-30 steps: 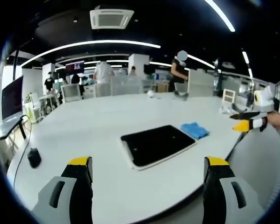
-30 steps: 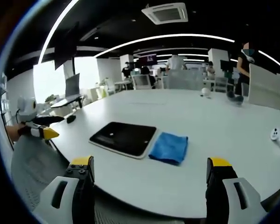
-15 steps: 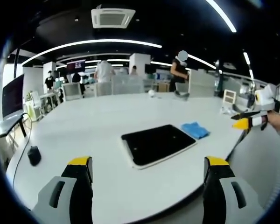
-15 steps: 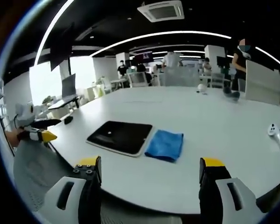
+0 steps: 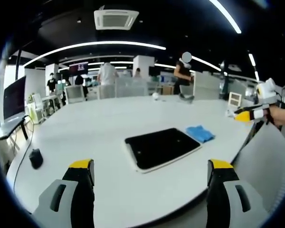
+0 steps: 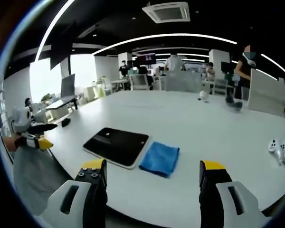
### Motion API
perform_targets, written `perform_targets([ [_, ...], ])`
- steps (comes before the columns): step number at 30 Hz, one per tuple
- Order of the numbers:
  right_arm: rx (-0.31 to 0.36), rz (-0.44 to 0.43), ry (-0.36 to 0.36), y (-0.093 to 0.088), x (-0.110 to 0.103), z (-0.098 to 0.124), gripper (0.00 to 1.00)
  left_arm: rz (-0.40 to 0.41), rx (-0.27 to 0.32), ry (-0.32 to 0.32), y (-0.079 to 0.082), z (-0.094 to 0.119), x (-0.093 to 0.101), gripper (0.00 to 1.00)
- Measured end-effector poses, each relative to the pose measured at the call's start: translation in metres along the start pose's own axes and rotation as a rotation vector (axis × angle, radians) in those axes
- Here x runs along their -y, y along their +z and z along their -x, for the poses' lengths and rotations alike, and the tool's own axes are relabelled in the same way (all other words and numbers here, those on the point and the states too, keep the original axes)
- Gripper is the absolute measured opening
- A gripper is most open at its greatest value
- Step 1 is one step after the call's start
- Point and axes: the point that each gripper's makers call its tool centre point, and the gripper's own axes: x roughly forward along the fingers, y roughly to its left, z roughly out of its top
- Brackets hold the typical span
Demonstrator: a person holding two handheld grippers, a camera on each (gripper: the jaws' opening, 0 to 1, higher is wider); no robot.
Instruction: Wipe the mirror surface with the cleaning cloth until all visible marks leave the cleaned area.
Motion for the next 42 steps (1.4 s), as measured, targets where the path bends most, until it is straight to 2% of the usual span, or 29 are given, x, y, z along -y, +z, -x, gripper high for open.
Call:
perform_targets([
  [9,-0.001,0.040,0.018,0.020,0.017,-0.010,0.77,0.001,-0.001,0.007,0.000,0.000,-0.001,1.00],
  [23,-0.001,0.082,0.058,0.038,0.016,-0.043,0.77,0.005,-0.020,0.004,-0.003,0.001,0.000,1.00],
  [31,-0.030,0.116,0.078,0.033,0.020,-0.064,0.73,0.006,-0.026,0.006,-0.005,0.001,0.000,1.00],
  [42,-0.087,0.125,0.119,0.011,0.016,-0.094,0.66,0.001,-0.048,-0.007,-0.008,0.000,0.002,1.00],
])
